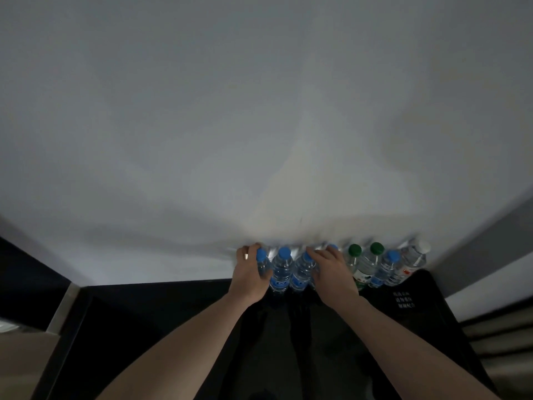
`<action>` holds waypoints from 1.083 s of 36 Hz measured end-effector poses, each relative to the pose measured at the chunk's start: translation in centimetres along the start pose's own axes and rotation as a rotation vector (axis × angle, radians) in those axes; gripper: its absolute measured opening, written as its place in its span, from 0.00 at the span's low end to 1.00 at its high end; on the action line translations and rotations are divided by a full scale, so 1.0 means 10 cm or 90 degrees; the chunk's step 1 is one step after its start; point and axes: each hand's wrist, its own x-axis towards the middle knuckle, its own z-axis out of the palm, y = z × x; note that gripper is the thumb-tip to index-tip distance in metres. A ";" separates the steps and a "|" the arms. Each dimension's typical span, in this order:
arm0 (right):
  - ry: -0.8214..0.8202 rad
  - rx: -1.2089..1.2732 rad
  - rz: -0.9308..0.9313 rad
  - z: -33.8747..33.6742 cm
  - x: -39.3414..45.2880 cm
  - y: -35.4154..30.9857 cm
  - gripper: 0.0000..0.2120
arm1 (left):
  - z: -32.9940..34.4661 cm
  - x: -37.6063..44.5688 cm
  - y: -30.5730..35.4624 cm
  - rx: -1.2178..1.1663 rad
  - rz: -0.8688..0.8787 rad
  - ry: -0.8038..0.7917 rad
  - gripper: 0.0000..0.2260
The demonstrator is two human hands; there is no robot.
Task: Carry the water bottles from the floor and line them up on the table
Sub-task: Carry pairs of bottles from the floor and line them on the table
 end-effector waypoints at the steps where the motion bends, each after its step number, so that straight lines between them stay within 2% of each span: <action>1: 0.001 0.001 0.002 0.00 0.00 -0.01 0.27 | 0.02 0.00 0.01 0.003 -0.001 0.000 0.25; 15: -0.032 -0.021 -0.022 -0.09 -0.01 -0.06 0.30 | -0.01 0.05 0.12 0.036 -0.064 -0.020 0.22; 24: -0.042 -0.038 -0.031 -0.09 -0.10 -0.02 0.31 | -0.10 -0.09 0.27 0.090 0.007 0.021 0.20; 32: -0.103 -0.041 -0.010 -0.17 -0.20 -0.05 0.34 | -0.28 -0.25 0.29 0.207 0.046 -0.076 0.33; 39: -0.135 -0.019 -0.022 -0.23 -0.31 -0.18 0.33 | -0.49 -0.49 0.27 0.301 0.062 -0.183 0.34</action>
